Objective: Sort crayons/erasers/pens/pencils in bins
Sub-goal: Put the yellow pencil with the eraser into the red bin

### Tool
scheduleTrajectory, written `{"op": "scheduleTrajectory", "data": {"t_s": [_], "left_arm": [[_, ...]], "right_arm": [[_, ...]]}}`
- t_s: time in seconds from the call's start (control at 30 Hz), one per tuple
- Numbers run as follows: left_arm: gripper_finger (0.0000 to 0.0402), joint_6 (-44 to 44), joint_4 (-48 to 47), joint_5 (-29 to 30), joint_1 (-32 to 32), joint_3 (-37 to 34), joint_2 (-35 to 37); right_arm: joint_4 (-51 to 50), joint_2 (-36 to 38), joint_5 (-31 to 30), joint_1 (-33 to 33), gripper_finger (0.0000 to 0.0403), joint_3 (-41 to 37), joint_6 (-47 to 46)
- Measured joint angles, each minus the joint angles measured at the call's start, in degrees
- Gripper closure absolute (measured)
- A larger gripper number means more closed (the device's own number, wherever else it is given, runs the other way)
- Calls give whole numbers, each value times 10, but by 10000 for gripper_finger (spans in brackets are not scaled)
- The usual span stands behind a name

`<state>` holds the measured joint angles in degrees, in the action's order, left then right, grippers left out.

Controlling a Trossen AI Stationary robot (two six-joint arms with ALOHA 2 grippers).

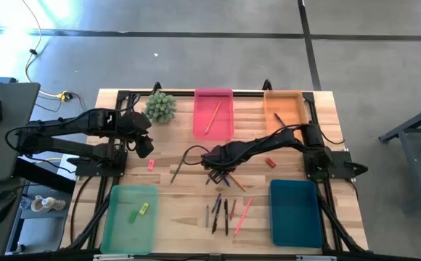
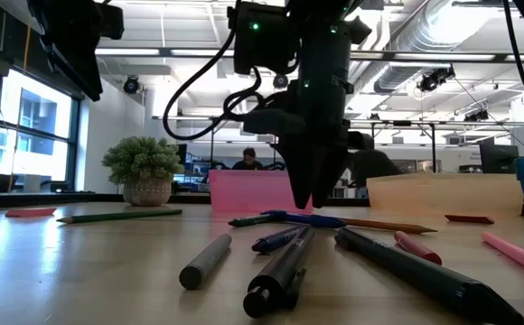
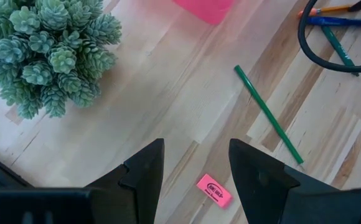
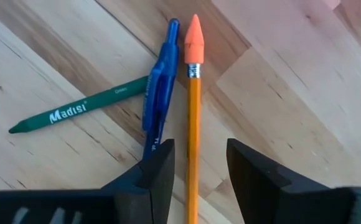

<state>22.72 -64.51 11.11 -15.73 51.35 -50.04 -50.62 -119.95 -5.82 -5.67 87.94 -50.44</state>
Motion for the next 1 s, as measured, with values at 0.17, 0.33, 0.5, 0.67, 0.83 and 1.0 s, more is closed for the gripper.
{"op": "scheduleTrajectory", "data": {"t_s": [0.17,0.33,0.5,0.67,0.83,1.0], "left_arm": [[234,0,0,0,0,0,0],[234,0,0,0,0,0,0],[234,0,-1,0,0,0,0],[234,0,-7,0,0,0,0],[234,0,-14,0,0,0,0],[234,0,-14,0,0,0,0]], "right_arm": [[1,-18,5,-1,267,-1,3],[-2,-25,0,-1,279,1,-13],[-8,-25,-2,0,325,1,-25],[-14,-26,-2,4,386,1,-23],[-20,-25,-3,4,389,2,-18],[-43,-19,-7,5,395,3,0]]}}
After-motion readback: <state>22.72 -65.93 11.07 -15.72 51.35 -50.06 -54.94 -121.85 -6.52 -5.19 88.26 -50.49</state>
